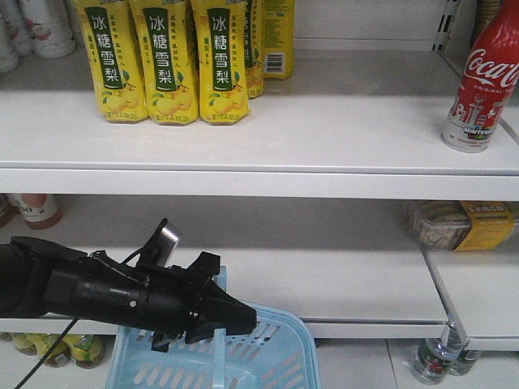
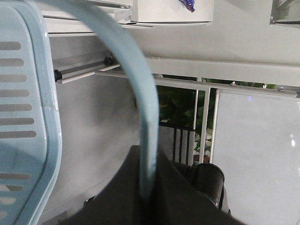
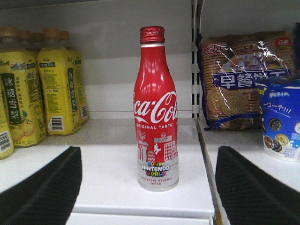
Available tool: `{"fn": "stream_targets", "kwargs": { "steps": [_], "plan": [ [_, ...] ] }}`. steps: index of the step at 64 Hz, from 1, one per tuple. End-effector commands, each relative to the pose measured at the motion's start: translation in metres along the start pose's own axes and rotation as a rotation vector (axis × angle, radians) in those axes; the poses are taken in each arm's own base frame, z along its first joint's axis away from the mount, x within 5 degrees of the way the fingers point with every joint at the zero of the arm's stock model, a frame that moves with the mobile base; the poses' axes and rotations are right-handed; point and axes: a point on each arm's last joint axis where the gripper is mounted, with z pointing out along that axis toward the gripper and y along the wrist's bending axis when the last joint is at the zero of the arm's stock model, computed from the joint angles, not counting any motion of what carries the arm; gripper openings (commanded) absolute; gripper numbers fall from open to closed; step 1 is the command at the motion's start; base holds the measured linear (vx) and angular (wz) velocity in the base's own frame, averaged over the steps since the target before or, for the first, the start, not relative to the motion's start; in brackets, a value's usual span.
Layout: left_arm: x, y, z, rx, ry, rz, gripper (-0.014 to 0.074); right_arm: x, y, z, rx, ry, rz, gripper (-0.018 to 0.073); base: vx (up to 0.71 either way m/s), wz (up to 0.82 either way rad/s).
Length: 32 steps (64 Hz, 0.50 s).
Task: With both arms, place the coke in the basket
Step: 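Reach the right gripper to the red Coca-Cola bottle on the shelf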
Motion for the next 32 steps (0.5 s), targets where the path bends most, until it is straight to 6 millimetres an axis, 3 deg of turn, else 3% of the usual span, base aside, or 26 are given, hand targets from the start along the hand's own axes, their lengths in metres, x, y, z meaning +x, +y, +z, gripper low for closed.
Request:
{"fn": "stream_targets", "kwargs": {
  "steps": [1, 13, 32],
  "plan": [
    [0.004, -0.025, -0.006, 0.112, 0.009, 0.039, -0.0006, -0.028, 0.000, 0.016, 0.013, -0.091, -0.018, 0.0570, 0.00, 0.00],
    [0.004, -0.025, -0.006, 0.112, 0.009, 0.039, -0.0006, -0.055, 0.000, 0.047, 0.018, -0.123, -0.018, 0.0570, 0.00, 0.00],
    [0.004, -0.025, -0.006, 0.112, 0.009, 0.039, -0.0006, -0.068, 0.001, 0.098, 0.018, -0.079, -0.018, 0.0570, 0.00, 0.00]
  ]
}}
